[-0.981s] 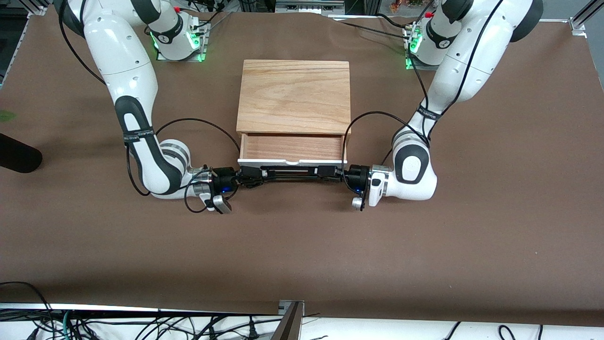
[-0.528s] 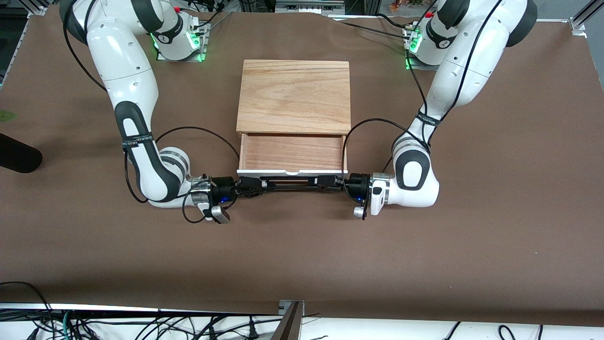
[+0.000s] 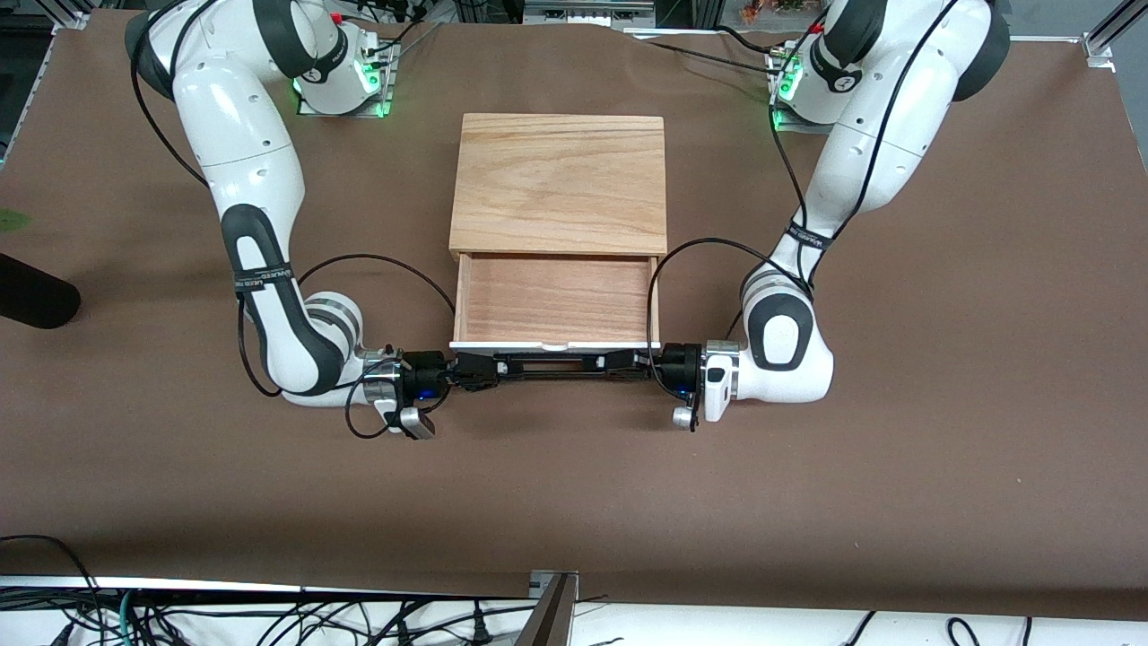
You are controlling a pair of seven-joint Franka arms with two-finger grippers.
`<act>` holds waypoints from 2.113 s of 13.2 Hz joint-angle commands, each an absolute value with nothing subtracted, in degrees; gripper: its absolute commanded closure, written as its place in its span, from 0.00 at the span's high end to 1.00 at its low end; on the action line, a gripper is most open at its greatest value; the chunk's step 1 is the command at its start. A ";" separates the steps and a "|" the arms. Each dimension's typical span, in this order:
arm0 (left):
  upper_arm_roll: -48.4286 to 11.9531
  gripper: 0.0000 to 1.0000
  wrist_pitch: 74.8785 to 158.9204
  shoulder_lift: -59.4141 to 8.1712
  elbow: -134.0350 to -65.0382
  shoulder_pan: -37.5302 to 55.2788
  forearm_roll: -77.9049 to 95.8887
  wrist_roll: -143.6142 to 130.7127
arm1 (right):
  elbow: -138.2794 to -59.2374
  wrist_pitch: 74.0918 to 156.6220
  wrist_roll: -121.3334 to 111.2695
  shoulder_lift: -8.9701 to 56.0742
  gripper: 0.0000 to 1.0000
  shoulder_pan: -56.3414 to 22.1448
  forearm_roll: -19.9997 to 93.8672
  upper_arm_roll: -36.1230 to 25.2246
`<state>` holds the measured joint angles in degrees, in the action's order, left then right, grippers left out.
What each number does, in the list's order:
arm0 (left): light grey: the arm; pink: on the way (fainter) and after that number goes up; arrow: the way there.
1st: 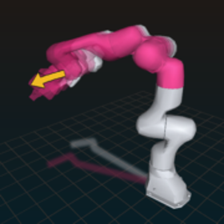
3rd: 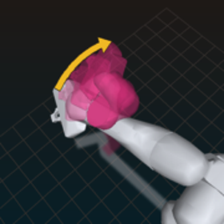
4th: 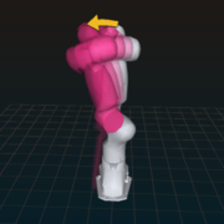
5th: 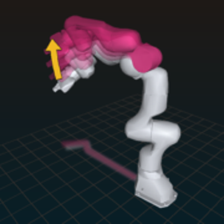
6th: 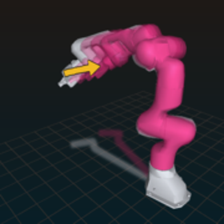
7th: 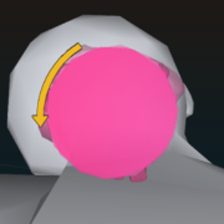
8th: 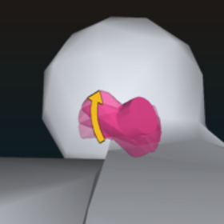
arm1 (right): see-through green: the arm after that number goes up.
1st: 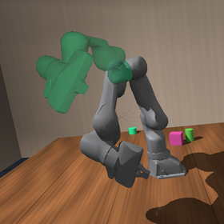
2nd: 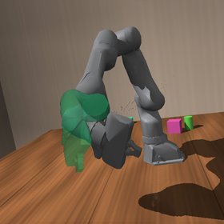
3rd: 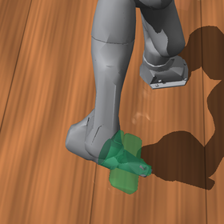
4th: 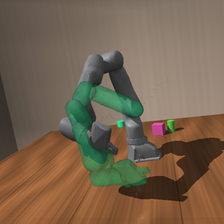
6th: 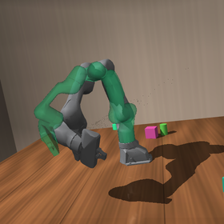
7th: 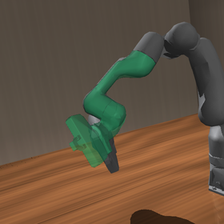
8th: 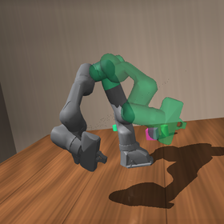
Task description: Pull top drawer with both arms simultaneously
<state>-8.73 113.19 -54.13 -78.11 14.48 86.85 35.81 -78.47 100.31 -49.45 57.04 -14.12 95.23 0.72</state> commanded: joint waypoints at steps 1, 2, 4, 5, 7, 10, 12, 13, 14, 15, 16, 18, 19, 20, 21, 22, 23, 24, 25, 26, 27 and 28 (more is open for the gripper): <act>-8.88 0.51 109.78 -53.79 -77.61 15.73 87.19 34.80 | -73.48 106.96 -48.25 60.47 0.62 -12.39 96.33 0.26; -8.88 0.60 109.78 -54.14 -77.61 15.73 87.10 34.89 | -73.48 106.96 -48.25 60.29 0.93 -12.39 96.24 0.26; -8.88 1.00 109.78 -54.40 -77.61 15.73 87.19 36.90 | -73.56 107.05 -47.47 59.94 1.00 -12.39 96.15 0.26; -8.88 1.00 109.78 -54.58 -77.61 15.65 87.19 37.09 | -73.56 107.05 -47.37 59.77 1.00 -12.39 96.15 0.26; -7.83 1.00 109.78 -54.84 -77.52 15.91 87.10 37.26 | -73.48 107.05 -46.76 59.07 1.00 -12.83 95.89 -1.66; -5.37 1.00 109.78 -55.11 -75.86 17.31 86.75 38.32 | -73.21 106.88 -38.53 56.26 1.00 -13.54 88.02 -6.93; -4.22 1.00 109.69 -54.76 -72.88 17.58 81.77 37.71 | -71.38 106.26 -32.03 52.40 1.00 -13.45 78.63 -9.30; -4.22 1.00 109.60 -54.41 -71.21 17.23 78.78 35.88 | -71.19 106.26 -28.69 50.56 1.00 -13.45 73.01 -10.19; -3.70 1.00 109.25 -53.97 -69.19 16.79 75.53 33.86 | -71.19 106.26 -25.61 49.06 1.00 -13.27 67.90 -10.37; -3.08 1.00 108.90 -53.36 -67.26 16.35 72.19 31.84 | -71.19 106.26 -22.71 47.91 1.00 -13.18 63.76 -10.55; -2.12 1.00 108.11 -52.39 -65.84 16.09 67.46 30.08 | -71.19 106.26 -20.33 46.68 1.00 -13.10 59.20 -10.63; -1.84 1.00 105.40 -50.37 -64.60 14.08 59.36 26.91 | -71.28 106.00 -16.72 44.57 1.00 -12.83 50.58 -11.16; -1.85 1.00 103.81 -49.32 -64.60 12.58 56.19 26.02 | -71.45 105.21 -14.18 43.43 1.00 -12.83 47.32 -12.21; -1.76 1.00 102.93 -48.00 -64.69 11.96 52.51 25.15 | -71.46 103.55 -11.45 42.46 1.00 -13.01 44.94 -12.91; -1.76 1.00 102.75 -46.68 -64.69 11.17 48.12 23.83 | -71.37 102.40 -7.68 41.49 1.00 -13.27 41.52 -13.44; -1.76 1.00 102.31 -44.32 -64.95 10.81 43.29 21.82 | -71.54 102.22 -4.17 39.74 1.00 -13.53 37.22 -13.45; -1.76 1.00 100.30 -41.34 -65.39 10.90 38.72 19.10 | -71.98 101.78 -1.43 38.42 1.00 -13.71 33.18 -13.36; -1.67 1.00 98.02 -38.96 -65.39 10.81 33.80 14.90 | -71.98 99.69 0.07 36.67 1.00 -13.54 29.57 -13.19; -1.67 1.00 96.61 -37.11 -65.22 10.81 28.36 11.81 | -72.50 97.93 0.17 34.30 1.00 -13.36 25.53 -13.18; -1.76 1.00 96.16 -35.18 -65.30 10.98 21.86 10.73 | -74.60 97.56 -0.09 31.23 1.00 -13.19 20.96 -13.01; -1.93 1.00 95.54 -33.16 -65.74 11.25 15.45 10.64 | -76.97 97.56 -0.26 27.72 1.00 -12.92 16.83 -12.05; -1.93 1.00 93.27 -31.74 -65.74 11.34 10.60 10.37 | -78.38 97.56 -0.35 24.73 1.00 -12.40 12.61 -10.91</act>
